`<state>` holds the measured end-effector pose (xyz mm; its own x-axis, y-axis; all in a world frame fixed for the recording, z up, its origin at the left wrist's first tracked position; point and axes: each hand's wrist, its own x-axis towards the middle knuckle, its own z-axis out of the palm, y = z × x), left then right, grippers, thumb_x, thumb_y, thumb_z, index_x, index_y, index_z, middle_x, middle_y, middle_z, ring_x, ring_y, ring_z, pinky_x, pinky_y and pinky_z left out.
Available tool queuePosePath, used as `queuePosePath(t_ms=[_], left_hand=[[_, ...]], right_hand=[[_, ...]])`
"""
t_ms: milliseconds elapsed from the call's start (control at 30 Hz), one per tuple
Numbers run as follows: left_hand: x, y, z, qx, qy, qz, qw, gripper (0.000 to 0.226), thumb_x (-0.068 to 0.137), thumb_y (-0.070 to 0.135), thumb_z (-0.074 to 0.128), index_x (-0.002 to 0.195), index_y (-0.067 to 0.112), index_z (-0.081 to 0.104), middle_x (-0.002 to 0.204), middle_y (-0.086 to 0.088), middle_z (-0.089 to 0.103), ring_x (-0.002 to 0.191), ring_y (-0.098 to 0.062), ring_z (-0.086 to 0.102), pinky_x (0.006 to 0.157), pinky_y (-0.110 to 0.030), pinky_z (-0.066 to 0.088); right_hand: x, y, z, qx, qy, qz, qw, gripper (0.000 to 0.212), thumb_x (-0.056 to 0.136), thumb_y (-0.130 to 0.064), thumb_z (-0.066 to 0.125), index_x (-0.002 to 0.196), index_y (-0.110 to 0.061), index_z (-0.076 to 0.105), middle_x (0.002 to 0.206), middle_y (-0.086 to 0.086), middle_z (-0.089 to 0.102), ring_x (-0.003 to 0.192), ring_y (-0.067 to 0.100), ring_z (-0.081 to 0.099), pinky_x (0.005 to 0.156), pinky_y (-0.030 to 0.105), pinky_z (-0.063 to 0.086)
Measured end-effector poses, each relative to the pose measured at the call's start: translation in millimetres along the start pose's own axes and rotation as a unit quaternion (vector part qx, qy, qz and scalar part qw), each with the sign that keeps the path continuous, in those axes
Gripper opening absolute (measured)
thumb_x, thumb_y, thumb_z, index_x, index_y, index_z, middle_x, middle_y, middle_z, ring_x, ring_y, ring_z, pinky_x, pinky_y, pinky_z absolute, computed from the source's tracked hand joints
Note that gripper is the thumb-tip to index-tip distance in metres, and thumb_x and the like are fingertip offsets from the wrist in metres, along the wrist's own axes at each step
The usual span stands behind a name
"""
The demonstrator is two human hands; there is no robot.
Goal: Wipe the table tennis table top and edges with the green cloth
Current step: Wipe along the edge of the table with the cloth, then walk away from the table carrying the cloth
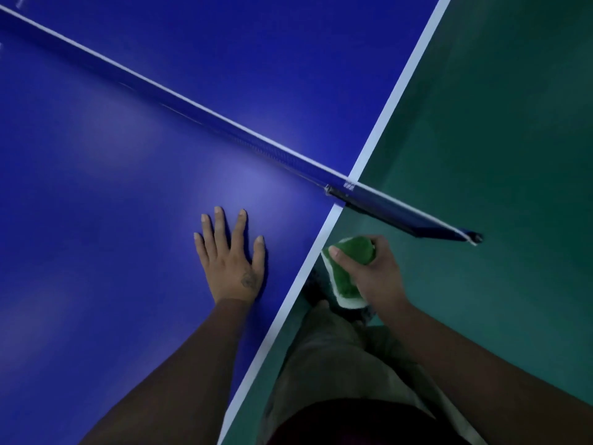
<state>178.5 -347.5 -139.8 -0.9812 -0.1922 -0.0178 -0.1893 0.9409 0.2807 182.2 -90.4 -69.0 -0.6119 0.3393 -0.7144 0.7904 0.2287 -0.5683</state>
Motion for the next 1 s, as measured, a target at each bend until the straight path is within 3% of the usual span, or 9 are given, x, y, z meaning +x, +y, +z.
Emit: queuePosePath(t_ms=[100, 267, 400, 500, 600, 667, 800, 900, 1000], left_hand=[[-1, 1, -13, -0.050, -0.050, -0.019, 0.997, 0.063, 0.109, 0.050, 0.052, 0.165, 0.024, 0.044, 0.179, -0.006, 0.022, 0.168, -0.030, 0.008, 0.136, -0.053, 0.008], [-17, 9, -40, -0.099, -0.175, -0.053, 0.978, 0.068, 0.107, 0.050, 0.060, 0.167, 0.027, 0.039, 0.181, 0.002, 0.012, 0.168, -0.023, 0.000, 0.136, -0.047, 0.008], [-54, 31, -54, -0.024, -0.288, -0.032, 0.957, 0.076, 0.107, 0.060, 0.053, 0.172, 0.039, 0.019, 0.182, 0.006, -0.008, 0.168, -0.023, -0.012, 0.134, -0.050, 0.006], [-93, 60, -62, -0.090, -0.308, -0.091, 0.943, 0.071, 0.107, 0.054, 0.059, 0.169, 0.034, 0.031, 0.182, 0.006, -0.001, 0.168, -0.020, -0.006, 0.134, -0.044, 0.016], [-132, 97, -74, -0.247, -0.244, -0.225, 0.910, 0.059, 0.106, 0.044, 0.067, 0.160, 0.025, 0.051, 0.174, 0.000, 0.035, 0.164, -0.020, 0.026, 0.130, -0.031, 0.025], [-153, 120, -80, -0.312, -0.184, -0.285, 0.887, 0.056, 0.105, 0.043, 0.069, 0.155, 0.024, 0.055, 0.158, 0.001, 0.055, 0.149, -0.017, 0.048, 0.125, -0.033, 0.037], [-195, 155, -92, -0.392, -0.106, -0.359, 0.840, 0.050, 0.103, 0.047, 0.070, 0.149, 0.031, 0.058, 0.147, 0.010, 0.062, 0.139, -0.007, 0.057, 0.114, -0.024, 0.046], [-224, 181, -98, -0.445, -0.022, -0.401, 0.801, 0.041, 0.103, 0.038, 0.073, 0.142, 0.034, 0.061, 0.142, 0.014, 0.065, 0.136, -0.002, 0.060, 0.105, -0.011, 0.046], [-253, 212, -107, -0.470, 0.081, -0.435, 0.764, 0.035, 0.102, 0.031, 0.074, 0.136, 0.034, 0.065, 0.139, 0.017, 0.067, 0.131, 0.004, 0.062, 0.104, -0.011, 0.048]], right_hand=[[-8, -2, -16, -0.004, 0.002, -0.018, 1.000, 0.071, 0.053, -0.084, 0.086, 0.107, -0.047, 0.057, 0.102, -0.016, 0.075, 0.091, 0.004, 0.073, 0.091, 0.037, 0.062], [-10, -13, -31, -0.008, -0.055, -0.018, 0.998, 0.068, 0.074, -0.064, 0.093, 0.118, -0.025, 0.059, 0.108, -0.006, 0.075, 0.100, 0.018, 0.076, 0.087, 0.034, 0.060], [-16, -26, -42, 0.001, -0.133, -0.038, 0.990, 0.069, 0.069, -0.065, 0.096, 0.114, -0.022, 0.067, 0.107, -0.001, 0.080, 0.098, 0.020, 0.079, 0.092, 0.040, 0.063], [-21, -34, -54, -0.005, -0.194, -0.033, 0.981, 0.064, 0.063, -0.063, 0.094, 0.105, -0.019, 0.075, 0.102, 0.003, 0.083, 0.094, 0.022, 0.081, 0.088, 0.040, 0.065], [-23, -45, -70, -0.029, -0.279, -0.036, 0.959, 0.065, 0.063, -0.058, 0.095, 0.106, -0.013, 0.079, 0.100, 0.011, 0.084, 0.087, 0.026, 0.082, 0.080, 0.038, 0.065], [-22, -53, -85, -0.052, -0.304, -0.054, 0.950, 0.075, 0.062, -0.057, 0.094, 0.115, -0.008, 0.073, 0.099, 0.009, 0.084, 0.086, 0.025, 0.081, 0.076, 0.036, 0.064], [-18, -70, -114, -0.096, -0.341, -0.108, 0.929, 0.076, 0.061, -0.060, 0.091, 0.119, -0.015, 0.071, 0.106, 0.004, 0.082, 0.090, 0.019, 0.080, 0.073, 0.031, 0.059], [-14, -75, -134, -0.134, -0.378, -0.133, 0.906, 0.079, 0.059, -0.060, 0.096, 0.120, -0.018, 0.069, 0.112, 0.004, 0.081, 0.097, 0.023, 0.080, 0.079, 0.036, 0.060], [-11, -77, -148, -0.177, -0.414, -0.149, 0.881, 0.082, 0.058, -0.056, 0.104, 0.121, -0.018, 0.069, 0.115, 0.006, 0.080, 0.101, 0.026, 0.080, 0.091, 0.046, 0.064]])
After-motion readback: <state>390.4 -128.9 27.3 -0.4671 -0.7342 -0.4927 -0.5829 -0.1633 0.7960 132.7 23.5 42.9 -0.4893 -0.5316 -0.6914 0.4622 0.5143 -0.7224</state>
